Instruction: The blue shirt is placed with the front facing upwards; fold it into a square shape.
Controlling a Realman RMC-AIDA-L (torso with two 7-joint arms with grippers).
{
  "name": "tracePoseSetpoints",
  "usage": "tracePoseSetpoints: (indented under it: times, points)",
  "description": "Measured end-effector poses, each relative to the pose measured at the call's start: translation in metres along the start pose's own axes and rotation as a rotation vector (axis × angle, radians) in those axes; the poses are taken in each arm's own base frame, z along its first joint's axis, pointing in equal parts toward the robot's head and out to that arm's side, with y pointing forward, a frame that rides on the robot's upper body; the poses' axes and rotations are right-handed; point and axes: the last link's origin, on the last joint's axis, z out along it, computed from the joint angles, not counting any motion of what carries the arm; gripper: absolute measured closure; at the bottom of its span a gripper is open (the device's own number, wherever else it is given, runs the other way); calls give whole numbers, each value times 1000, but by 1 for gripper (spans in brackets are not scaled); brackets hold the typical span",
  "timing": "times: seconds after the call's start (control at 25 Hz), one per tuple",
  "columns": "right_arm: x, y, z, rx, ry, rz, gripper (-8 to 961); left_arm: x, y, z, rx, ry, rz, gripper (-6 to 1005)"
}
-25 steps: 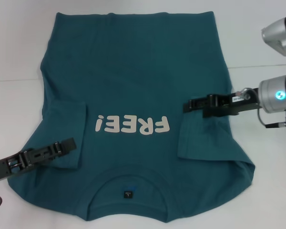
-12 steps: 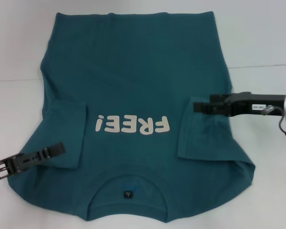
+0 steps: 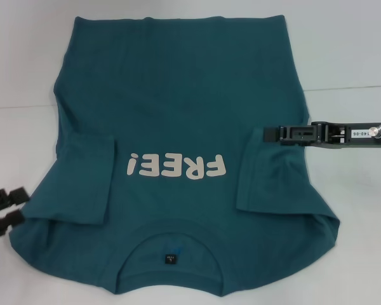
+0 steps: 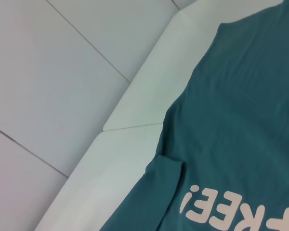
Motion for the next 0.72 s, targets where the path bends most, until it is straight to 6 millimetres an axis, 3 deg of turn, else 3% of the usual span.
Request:
tracePoseSetpoints:
  times: [0.2, 0.72]
  points:
    - [1, -3, -5, 8, -12, 34, 84, -5, -16, -6, 69, 32, -71, 342]
    - [3, -8, -8, 16, -21, 73, 84, -4, -46, 3, 219, 117, -131, 342]
